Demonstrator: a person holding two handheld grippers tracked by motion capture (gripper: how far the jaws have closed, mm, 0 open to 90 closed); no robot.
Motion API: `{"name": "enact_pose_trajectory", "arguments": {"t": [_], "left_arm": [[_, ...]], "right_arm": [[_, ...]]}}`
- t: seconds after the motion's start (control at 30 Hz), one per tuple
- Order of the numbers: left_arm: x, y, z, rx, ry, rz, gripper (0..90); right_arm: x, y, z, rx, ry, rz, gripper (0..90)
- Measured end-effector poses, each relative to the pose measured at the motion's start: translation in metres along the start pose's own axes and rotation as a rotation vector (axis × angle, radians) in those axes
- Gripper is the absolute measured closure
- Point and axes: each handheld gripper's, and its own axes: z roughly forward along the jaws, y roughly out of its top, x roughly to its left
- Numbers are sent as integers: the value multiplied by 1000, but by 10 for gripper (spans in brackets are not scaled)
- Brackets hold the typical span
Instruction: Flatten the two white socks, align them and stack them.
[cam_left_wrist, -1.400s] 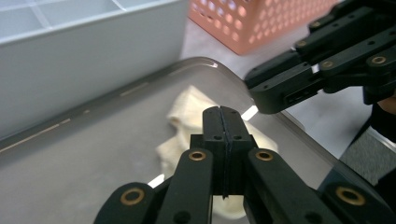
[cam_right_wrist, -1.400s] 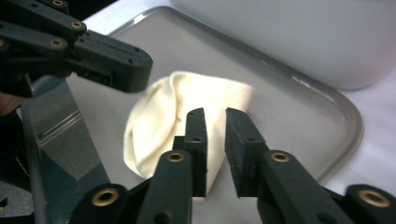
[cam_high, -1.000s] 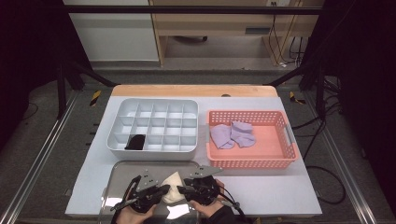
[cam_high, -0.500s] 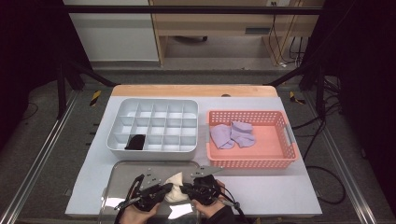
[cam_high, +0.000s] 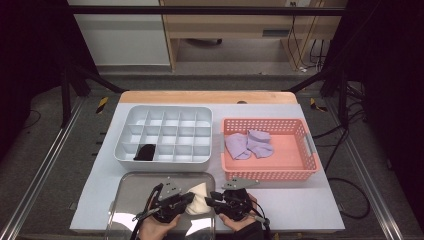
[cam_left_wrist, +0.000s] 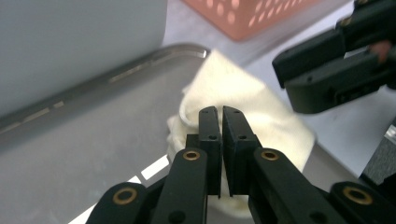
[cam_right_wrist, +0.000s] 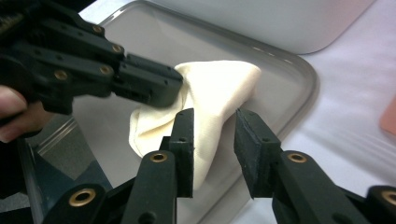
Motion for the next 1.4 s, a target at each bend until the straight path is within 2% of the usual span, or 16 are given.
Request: {"name": "enact_pose_trajectory", "arguments": {"t": [0.1, 0.2, 0.37, 0.47, 0.5, 0.63, 0.77, 0.9, 0.97, 1.03, 1.17, 1.27, 1.4], "left_arm": [[-5, 6, 4, -8, 8, 21, 864], [-7, 4, 16, 21, 28, 43, 881], [-6, -3, 21, 41, 24, 27, 893], [-5, -5, 22, 42, 20, 18, 892], [-4, -6, 22, 40, 17, 17, 892], [-2, -7, 19, 29, 12, 1, 892], [0, -8, 16, 22, 10, -16, 892], [1, -10, 17, 20, 8, -30, 892], [-1, -11, 18, 15, 16, -28, 892], [0, -11, 18, 8, -1, -47, 892], [7, -12, 11, -13, -59, -113, 877], [7, -15, 4, -15, -67, -115, 876], [3, -18, 10, -6, -56, -104, 893]], "right_arm": [[0, -1, -3, -5, -4, -4, 678], [-1, -4, -2, 2, -12, 0, 678], [-3, -7, 9, 23, -8, 9, 697], [-3, -9, 19, 42, -1, 19, 767], [-3, -9, 20, 41, 8, 24, 812], [-4, -6, 17, 26, 23, 49, 840], [1, -2, 11, -25, 26, 20, 845], [5, 0, 9, -40, 41, 1, 850], [11, 4, 10, -43, 48, -29, 853], [13, 5, 12, -41, 57, -45, 853], [14, 4, 12, -32, 63, -43, 853], [13, 3, 12, -31, 53, -41, 852], [15, 4, 12, -32, 58, -47, 853]]}}
